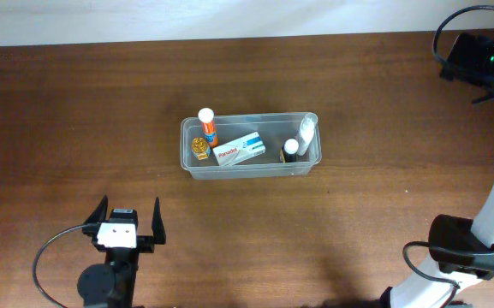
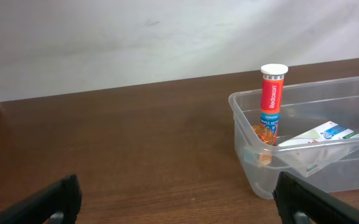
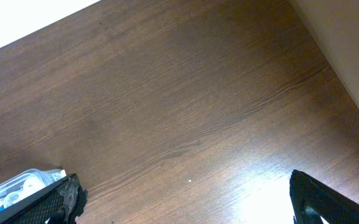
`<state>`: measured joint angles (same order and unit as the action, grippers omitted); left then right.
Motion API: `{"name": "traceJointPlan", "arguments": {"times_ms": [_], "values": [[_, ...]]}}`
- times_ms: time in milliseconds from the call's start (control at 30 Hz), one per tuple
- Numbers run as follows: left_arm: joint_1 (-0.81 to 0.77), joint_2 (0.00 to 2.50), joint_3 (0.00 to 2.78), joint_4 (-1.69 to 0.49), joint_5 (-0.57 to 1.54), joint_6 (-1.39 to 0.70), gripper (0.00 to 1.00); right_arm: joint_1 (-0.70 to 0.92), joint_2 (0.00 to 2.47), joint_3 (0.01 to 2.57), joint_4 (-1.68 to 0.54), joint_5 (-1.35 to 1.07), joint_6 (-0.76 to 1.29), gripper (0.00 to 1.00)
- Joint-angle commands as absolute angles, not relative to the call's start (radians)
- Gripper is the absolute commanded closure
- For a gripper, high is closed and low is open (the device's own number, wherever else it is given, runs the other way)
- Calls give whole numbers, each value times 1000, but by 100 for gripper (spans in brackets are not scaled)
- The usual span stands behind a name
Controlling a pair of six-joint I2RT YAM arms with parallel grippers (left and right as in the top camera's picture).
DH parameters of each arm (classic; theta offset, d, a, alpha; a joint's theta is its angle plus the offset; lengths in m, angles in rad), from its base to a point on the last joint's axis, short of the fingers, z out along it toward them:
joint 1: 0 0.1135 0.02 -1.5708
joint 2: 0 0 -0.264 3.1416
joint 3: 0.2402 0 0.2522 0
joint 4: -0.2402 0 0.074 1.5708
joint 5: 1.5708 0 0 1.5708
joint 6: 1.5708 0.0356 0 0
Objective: Pack container
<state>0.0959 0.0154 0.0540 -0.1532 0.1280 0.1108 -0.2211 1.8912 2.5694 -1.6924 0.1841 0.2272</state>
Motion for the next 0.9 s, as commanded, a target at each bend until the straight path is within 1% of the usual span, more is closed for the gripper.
{"name": "traceJointPlan", "arguments": {"times_ms": [0,533,700,867], "values": [[101,5,43,-147,142,105,1,-223,1874,2585,-1698,196,221,2],[101,5,43,-147,142,105,1,-223,1861,2585,-1698,196,221,2],[101,5,43,-147,142,105,1,-213,1773,2585,-1698,196,221,2],[101,5,43,-147,142,105,1,-196,1619,2539,-1698,196,221,2]]}}
